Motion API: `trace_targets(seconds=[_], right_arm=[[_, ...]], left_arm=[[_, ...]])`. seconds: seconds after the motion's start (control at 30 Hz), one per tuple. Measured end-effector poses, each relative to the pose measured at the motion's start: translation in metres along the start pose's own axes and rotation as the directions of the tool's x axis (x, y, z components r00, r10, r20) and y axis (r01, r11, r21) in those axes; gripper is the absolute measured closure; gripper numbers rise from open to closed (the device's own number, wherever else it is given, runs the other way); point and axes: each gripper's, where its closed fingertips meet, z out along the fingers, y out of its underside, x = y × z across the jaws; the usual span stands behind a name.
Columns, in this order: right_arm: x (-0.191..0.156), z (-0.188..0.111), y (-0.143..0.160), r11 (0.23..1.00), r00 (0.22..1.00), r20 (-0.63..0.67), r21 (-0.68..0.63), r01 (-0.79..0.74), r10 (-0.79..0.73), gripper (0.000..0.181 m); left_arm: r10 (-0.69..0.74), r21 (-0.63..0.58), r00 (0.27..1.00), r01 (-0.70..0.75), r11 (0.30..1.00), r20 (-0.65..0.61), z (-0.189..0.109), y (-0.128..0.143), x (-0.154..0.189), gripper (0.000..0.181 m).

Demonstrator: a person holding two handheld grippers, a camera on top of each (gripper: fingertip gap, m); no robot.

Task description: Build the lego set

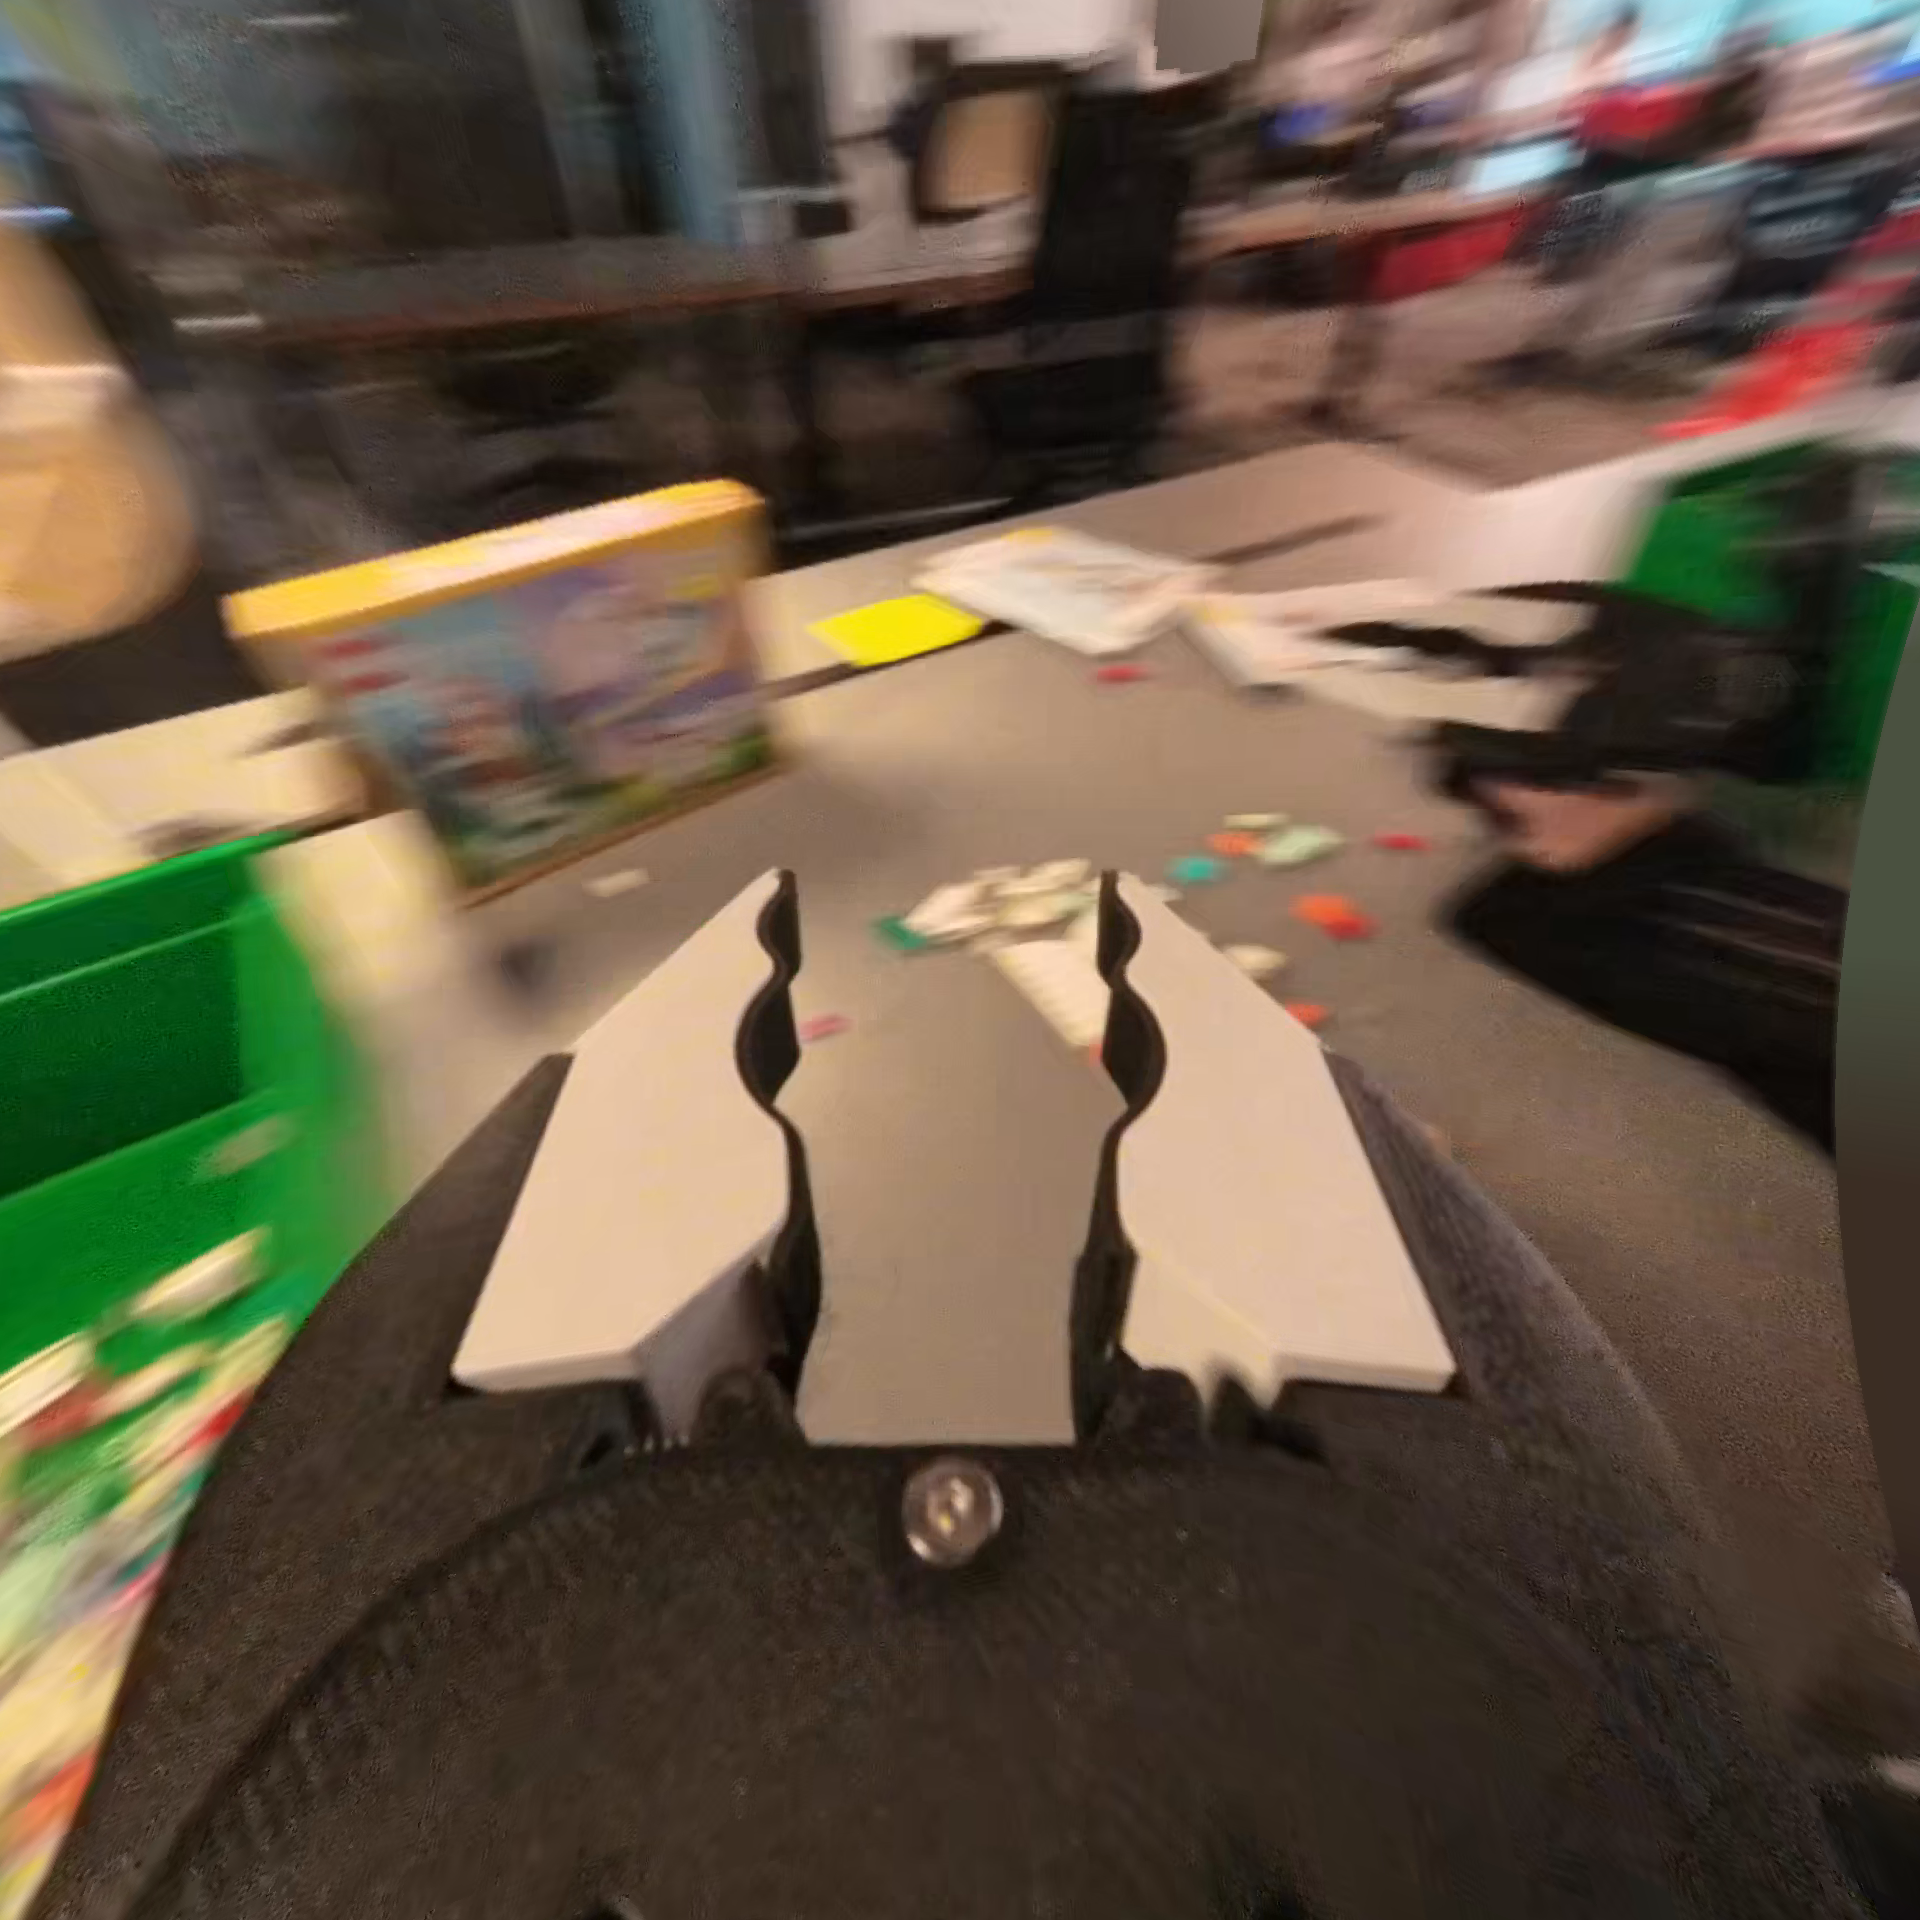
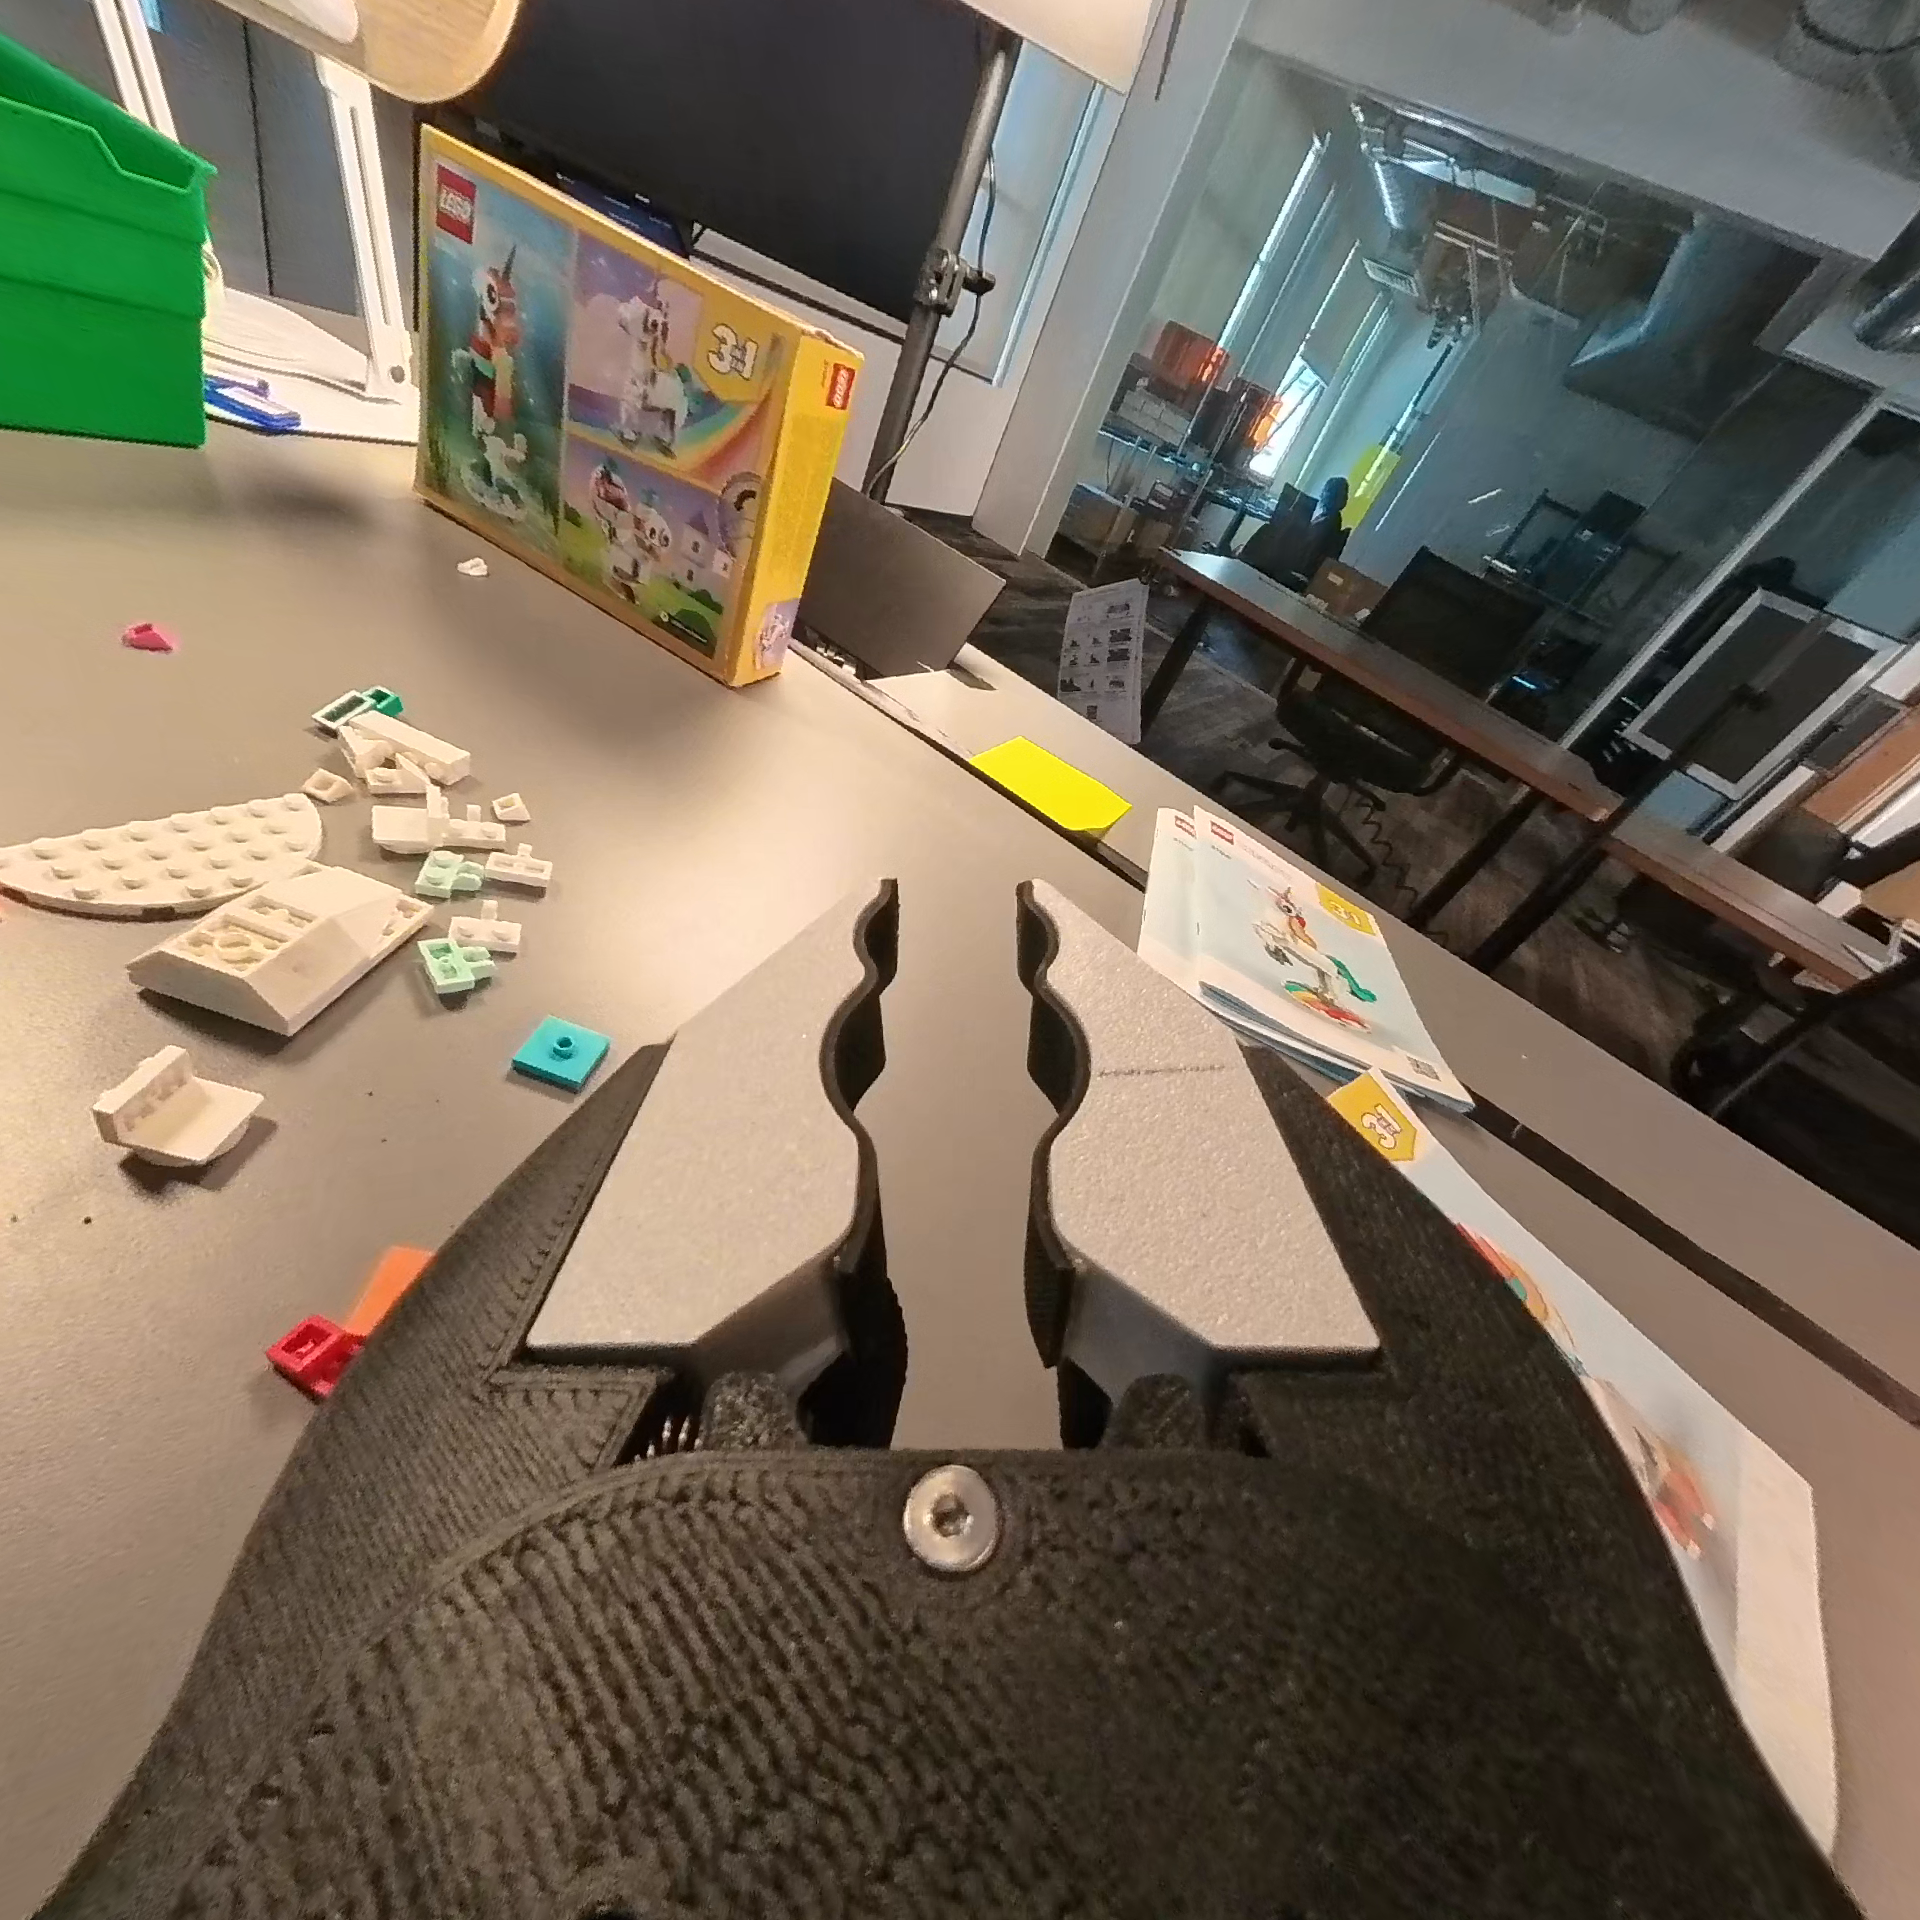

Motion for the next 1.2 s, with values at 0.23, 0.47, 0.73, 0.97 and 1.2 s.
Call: trace_targets(seconds=[0.23, 0.47, 0.73, 0.97, 1.2], right_arm=[[-0.001, 0.0, 0.001, 1.0, 1.0, 0.006, -0.004, 0.0, 0.0, 0.161], [-0.004, 0.001, 0.001, 1.0, 1.0, 0.015, -0.009, 0.011, -0.011, 0.16], [-0.004, 0.0, 0.001, 1.0, 1.0, 0.017, -0.009, 0.005, -0.004, 0.16], [-0.004, 0.001, 0.001, 1.0, 1.0, 0.018, -0.009, 0.003, -0.003, 0.16], [-0.005, 0.001, 0.001, 1.0, 1.0, 0.02, -0.011, 0.003, -0.003, 0.16]], left_arm=[[-0.101, -0.293, 0.967, 0.03, 0.956, -0.232, 0.111, 0.072, 0.068, 0.133], [-0.005, -0.406, 0.959, -0.115, 0.907, -0.284, 0.146, 0.105, 0.086, 0.129], [0.137, -0.472, 0.944, -0.272, 0.838, -0.301, 0.166, 0.125, 0.084, 0.115], [0.052, -0.564, 0.986, -0.135, 0.815, -0.16, 0.158, 0.133, 0.054, 0.113], [0.018, -0.608, 0.993, -0.083, 0.789, -0.113, 0.153, 0.14, 0.041, 0.139]])
